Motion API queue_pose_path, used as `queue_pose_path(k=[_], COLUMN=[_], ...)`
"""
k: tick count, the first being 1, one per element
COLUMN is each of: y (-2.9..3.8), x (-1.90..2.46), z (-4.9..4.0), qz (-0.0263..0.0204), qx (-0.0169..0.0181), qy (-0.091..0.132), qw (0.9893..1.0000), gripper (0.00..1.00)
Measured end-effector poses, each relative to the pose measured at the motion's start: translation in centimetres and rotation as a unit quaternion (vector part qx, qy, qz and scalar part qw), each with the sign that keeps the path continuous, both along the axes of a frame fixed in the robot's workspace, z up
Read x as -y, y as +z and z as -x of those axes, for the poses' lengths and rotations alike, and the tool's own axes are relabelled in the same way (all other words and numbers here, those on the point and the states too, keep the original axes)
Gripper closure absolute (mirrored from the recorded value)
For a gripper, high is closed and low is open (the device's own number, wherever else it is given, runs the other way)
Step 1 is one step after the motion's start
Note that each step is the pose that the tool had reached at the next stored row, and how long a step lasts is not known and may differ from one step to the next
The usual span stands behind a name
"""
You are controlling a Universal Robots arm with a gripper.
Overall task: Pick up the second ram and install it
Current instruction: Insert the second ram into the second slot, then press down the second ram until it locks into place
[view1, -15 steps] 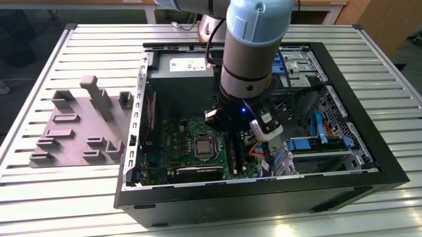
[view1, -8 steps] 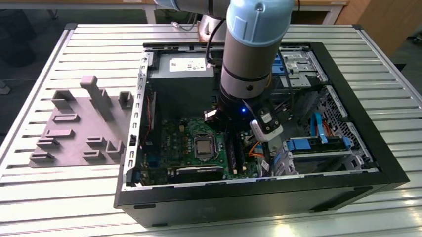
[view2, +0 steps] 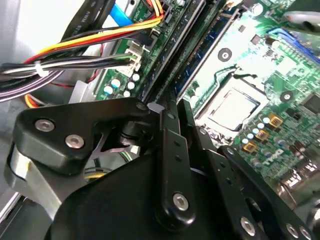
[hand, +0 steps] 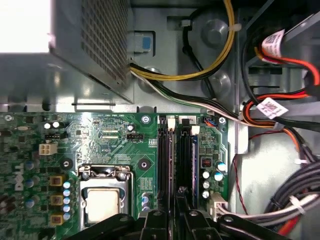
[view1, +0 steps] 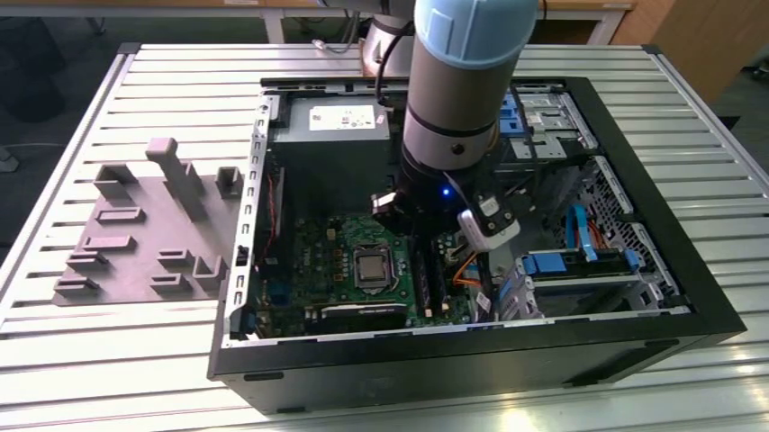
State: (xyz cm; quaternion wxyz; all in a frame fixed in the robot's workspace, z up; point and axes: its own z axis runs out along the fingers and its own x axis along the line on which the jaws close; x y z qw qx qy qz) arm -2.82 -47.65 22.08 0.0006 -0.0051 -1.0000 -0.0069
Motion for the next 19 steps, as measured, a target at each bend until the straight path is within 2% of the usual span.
queue_pose_path(k=[4,5,6,9,14,19], y=[0.9,1.42,1.74,1.68,0.81,0.28], x=[0.0,0.0,0.0,0.0,0.0,0.0], z=[0.0,0.0,0.0,0.0,-0.01,-0.01], qz=[0.0,0.0,0.0,0.0,-0.0001,-0.0001], qx=[-0.0003,-0.0007,-0.0011,-0.0011,-0.0011,-0.0011], qy=[0.0,0.0,0.0,0.0,0.0,0.0], qw=[1.0,1.0,1.0,1.0,1.0,1.0], gripper=[0.79,0.79,0.87,0.89,0.89,0.89])
